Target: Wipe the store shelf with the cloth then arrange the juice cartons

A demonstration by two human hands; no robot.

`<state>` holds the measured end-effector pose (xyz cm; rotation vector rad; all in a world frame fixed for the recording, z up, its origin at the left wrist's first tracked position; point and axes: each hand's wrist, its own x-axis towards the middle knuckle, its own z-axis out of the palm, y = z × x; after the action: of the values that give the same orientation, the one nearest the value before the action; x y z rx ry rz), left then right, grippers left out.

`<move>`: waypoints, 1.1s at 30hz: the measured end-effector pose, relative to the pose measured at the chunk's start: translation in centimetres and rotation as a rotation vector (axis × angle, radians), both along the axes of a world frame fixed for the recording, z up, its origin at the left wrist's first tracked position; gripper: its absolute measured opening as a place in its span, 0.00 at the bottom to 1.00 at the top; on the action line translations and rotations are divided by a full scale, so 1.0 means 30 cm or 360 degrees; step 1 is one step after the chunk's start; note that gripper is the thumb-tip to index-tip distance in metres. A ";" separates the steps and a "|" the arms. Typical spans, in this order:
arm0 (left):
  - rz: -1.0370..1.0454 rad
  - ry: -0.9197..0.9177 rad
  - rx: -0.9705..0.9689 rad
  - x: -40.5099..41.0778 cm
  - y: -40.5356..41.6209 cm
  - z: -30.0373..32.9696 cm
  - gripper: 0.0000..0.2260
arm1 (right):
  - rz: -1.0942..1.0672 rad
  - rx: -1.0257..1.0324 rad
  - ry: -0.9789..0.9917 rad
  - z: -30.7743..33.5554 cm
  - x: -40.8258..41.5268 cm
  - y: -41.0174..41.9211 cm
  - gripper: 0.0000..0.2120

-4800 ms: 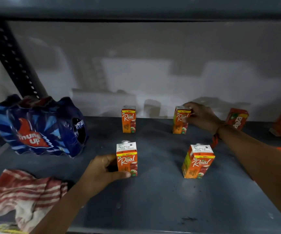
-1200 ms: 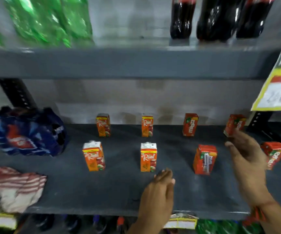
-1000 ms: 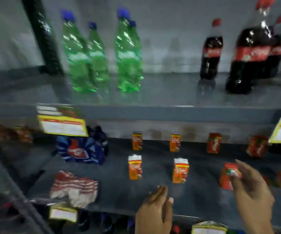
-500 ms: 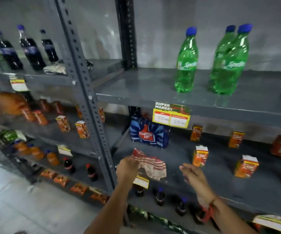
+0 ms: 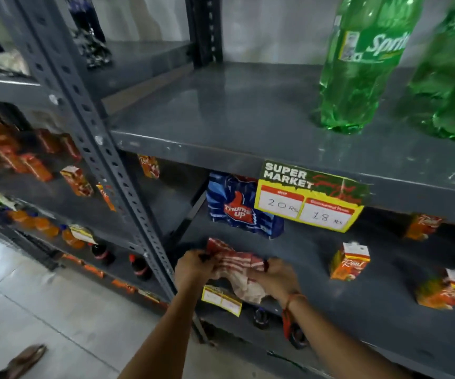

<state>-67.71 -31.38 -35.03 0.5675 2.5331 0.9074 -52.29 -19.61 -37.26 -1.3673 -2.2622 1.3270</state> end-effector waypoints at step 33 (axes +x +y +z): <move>-0.1200 -0.0717 0.1066 1.385 0.086 0.773 0.03 | -0.1161 0.0150 0.1118 0.877 1.623 -0.256 0.05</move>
<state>-26.15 -28.80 -11.83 1.2297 1.3900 1.3512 -3.61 -27.30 -10.96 -1.2354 -1.1872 1.1507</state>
